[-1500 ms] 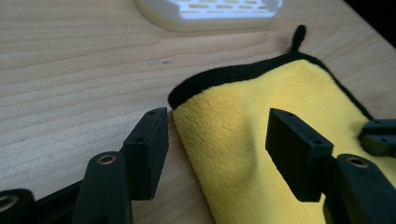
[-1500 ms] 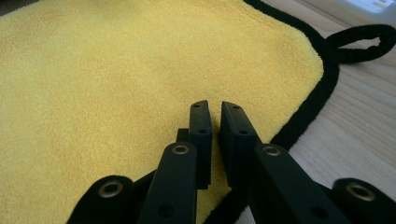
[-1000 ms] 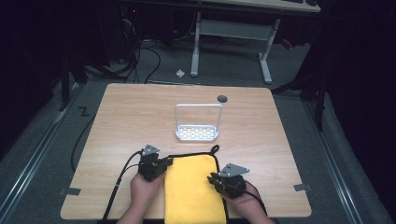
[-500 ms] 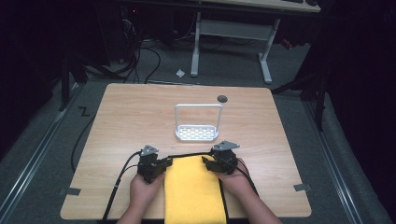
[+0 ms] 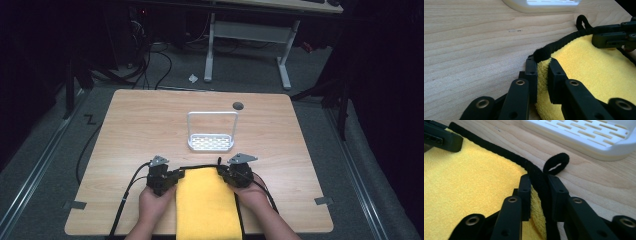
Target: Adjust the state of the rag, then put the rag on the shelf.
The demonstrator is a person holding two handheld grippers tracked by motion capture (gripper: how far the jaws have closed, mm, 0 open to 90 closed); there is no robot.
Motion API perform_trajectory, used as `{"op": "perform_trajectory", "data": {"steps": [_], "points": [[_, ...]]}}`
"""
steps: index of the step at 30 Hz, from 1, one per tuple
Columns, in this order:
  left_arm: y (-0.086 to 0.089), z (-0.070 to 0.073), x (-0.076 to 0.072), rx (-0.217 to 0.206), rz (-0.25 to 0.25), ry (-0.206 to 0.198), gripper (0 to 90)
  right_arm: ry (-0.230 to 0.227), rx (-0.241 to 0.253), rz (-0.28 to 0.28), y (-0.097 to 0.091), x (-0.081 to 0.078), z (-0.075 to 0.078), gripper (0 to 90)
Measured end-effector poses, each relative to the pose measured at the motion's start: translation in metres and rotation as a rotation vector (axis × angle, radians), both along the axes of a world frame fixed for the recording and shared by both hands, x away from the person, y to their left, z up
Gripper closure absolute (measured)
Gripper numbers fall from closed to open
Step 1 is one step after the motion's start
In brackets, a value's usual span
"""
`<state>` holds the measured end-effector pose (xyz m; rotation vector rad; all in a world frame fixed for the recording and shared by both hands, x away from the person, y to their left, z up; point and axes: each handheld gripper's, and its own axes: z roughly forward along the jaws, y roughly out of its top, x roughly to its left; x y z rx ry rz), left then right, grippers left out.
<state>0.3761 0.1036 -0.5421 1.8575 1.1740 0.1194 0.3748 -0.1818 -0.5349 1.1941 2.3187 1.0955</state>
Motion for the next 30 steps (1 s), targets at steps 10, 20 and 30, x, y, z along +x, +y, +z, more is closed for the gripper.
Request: {"op": "perform_trajectory", "data": {"steps": [10,20,30], "points": [[0.000,0.001,-0.002,0.014,0.004,-0.012,78.8,-0.052,-0.005,-0.010,0.001,-0.011,0.004,77.7],[0.003,0.006,-0.005,-0.017,-0.001,-0.064,82.7,-0.133,-0.012,-0.016,0.003,-0.022,0.011,77.7],[0.000,0.036,-0.009,-0.064,0.021,-0.168,83.8,-0.203,0.027,-0.033,0.001,-0.025,0.031,77.7]]}}
